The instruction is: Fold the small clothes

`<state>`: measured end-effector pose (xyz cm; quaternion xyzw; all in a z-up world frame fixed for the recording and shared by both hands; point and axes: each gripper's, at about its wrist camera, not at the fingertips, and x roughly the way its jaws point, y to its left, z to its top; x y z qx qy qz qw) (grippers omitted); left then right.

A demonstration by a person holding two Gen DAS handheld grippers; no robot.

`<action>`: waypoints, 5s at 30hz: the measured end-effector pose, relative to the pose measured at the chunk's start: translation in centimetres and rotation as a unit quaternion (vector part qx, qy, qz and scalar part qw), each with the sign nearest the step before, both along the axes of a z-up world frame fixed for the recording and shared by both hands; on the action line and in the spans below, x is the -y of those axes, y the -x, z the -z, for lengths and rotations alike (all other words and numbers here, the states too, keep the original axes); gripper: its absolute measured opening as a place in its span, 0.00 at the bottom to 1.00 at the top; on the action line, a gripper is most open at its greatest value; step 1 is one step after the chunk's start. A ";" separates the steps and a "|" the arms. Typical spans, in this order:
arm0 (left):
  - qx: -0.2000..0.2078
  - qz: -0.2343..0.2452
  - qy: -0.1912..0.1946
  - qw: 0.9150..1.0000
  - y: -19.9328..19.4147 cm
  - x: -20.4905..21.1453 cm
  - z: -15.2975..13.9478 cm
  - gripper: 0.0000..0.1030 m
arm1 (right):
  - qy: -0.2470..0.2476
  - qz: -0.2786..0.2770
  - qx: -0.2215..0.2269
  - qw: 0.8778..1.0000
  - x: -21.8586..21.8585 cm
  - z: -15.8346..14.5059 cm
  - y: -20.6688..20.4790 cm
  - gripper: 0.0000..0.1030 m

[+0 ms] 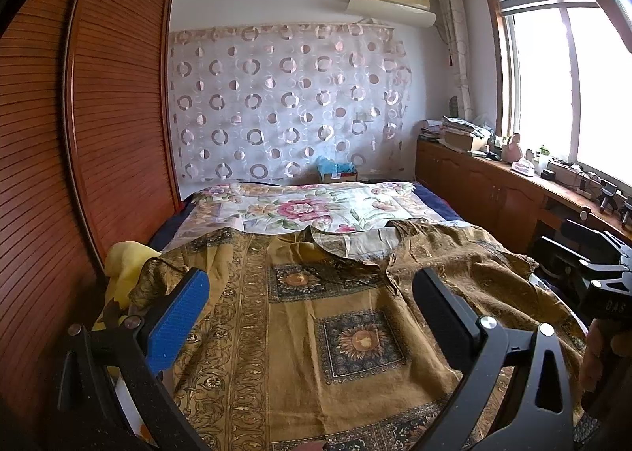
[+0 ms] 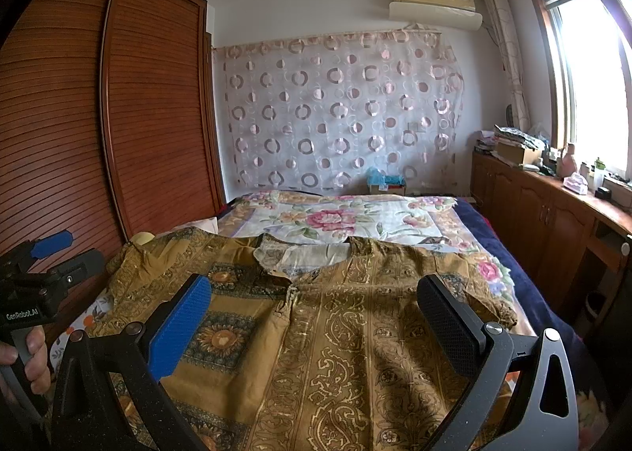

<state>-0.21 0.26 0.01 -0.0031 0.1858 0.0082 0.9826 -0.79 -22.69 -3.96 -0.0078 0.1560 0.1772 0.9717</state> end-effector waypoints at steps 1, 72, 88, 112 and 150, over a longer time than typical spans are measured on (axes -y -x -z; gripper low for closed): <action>0.000 0.000 0.000 1.000 0.0 0.0 0.0 1.00 | 0.000 0.000 0.000 1.000 0.0 0.0 -0.2 1.00; -0.018 -0.015 -0.006 1.000 -0.7 -2.2 0.9 1.00 | 0.012 -0.036 -0.012 0.999 -1.2 0.8 -0.8 1.00; -0.109 -0.080 -0.030 0.990 -4.3 -12.1 6.6 1.00 | 0.065 -0.116 -0.069 0.989 -5.6 2.7 -6.2 1.00; -0.185 -0.092 -0.028 0.978 -12.6 -21.3 9.1 0.61 | 0.088 -0.181 -0.129 0.971 -8.8 2.9 -9.9 1.00; -0.123 0.088 -0.031 0.988 -12.1 -10.0 1.3 0.16 | 0.078 -0.154 -0.121 0.978 -7.1 3.1 -9.6 1.00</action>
